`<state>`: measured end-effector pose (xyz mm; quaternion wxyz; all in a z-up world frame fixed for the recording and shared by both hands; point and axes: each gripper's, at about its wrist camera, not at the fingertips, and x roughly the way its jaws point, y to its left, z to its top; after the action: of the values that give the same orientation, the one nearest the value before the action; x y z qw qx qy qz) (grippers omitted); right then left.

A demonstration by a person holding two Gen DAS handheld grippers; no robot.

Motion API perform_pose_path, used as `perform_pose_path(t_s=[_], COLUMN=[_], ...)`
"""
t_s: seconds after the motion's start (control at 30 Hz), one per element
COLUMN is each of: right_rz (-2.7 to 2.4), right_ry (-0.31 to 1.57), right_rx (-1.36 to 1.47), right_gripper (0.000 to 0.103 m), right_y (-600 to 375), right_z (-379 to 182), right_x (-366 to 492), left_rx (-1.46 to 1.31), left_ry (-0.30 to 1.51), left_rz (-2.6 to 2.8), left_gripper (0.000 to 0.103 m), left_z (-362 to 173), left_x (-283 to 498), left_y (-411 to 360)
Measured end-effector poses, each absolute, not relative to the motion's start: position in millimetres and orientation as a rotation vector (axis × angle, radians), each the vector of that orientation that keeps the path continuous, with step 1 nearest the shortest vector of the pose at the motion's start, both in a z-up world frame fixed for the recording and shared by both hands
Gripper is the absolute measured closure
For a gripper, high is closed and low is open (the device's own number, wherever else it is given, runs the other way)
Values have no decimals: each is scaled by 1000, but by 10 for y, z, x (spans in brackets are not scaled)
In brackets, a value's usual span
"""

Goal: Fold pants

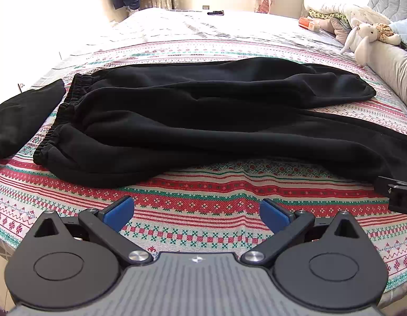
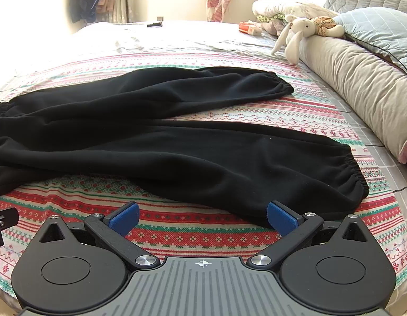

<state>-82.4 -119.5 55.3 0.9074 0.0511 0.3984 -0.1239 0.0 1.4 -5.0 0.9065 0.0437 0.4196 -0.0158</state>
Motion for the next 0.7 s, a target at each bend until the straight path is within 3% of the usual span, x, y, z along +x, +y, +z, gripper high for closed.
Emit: perform_pose_path(t_s=[0.4,0.7], right_rz=[-273,-313], right_ry=[815,673], right_rx=[84,28], right_gripper=[0,0], right_y=[-1273,-1670], right_z=[548,535], right_x=[-829,-913], left_rx=[101,72], left_ry=[855,803], left_rz=[2,103], left_gripper=[0,0], left_z=[-90,-156], left_x=[22,145], left_y=[100,601])
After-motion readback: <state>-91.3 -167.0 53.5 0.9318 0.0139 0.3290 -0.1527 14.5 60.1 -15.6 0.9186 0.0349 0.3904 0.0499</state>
